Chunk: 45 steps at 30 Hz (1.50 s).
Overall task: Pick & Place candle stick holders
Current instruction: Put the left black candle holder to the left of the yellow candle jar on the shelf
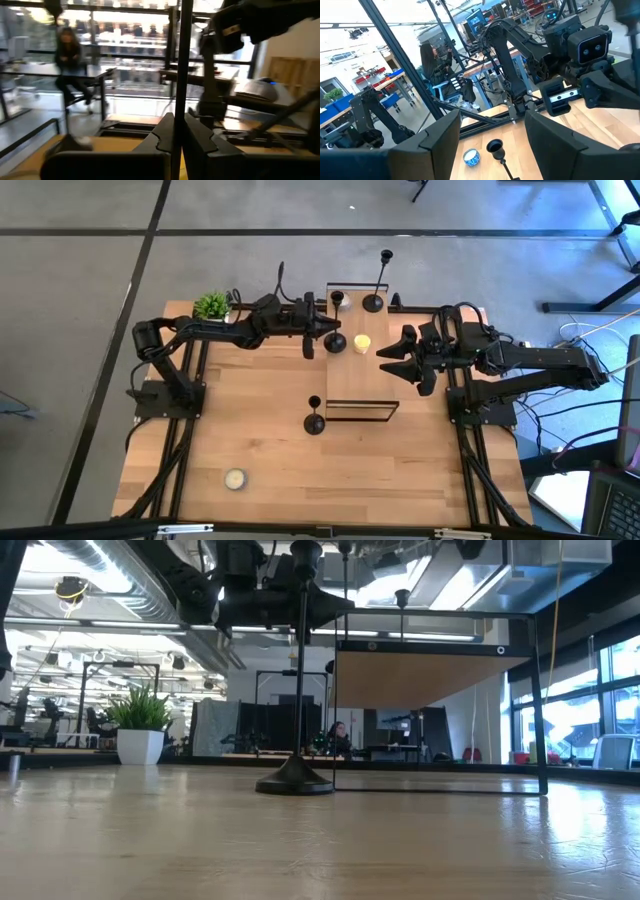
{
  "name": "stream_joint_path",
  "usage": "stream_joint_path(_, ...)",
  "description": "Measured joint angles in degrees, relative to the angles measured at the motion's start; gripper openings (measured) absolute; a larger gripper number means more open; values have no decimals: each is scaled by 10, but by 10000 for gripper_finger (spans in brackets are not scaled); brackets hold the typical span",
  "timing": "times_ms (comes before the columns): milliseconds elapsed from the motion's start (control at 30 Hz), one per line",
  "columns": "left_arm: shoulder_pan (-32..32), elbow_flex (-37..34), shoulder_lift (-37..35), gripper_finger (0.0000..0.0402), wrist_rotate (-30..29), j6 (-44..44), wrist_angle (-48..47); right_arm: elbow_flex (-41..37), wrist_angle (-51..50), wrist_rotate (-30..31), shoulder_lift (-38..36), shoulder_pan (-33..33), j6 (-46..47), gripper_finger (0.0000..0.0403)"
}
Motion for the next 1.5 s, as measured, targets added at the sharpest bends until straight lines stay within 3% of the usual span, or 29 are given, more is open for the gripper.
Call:
stream_joint_path(133,-9,1,0,10,-50,4,-6,0,0,0,0,0,0,227)
stream_joint_path(833,-11,5,4,10,22,31,-14,0,0,0,0,0,0,227)
stream_joint_path(1500,-7,31,4,10,-11,31,-55,0,0,0,0,0,-3,227)
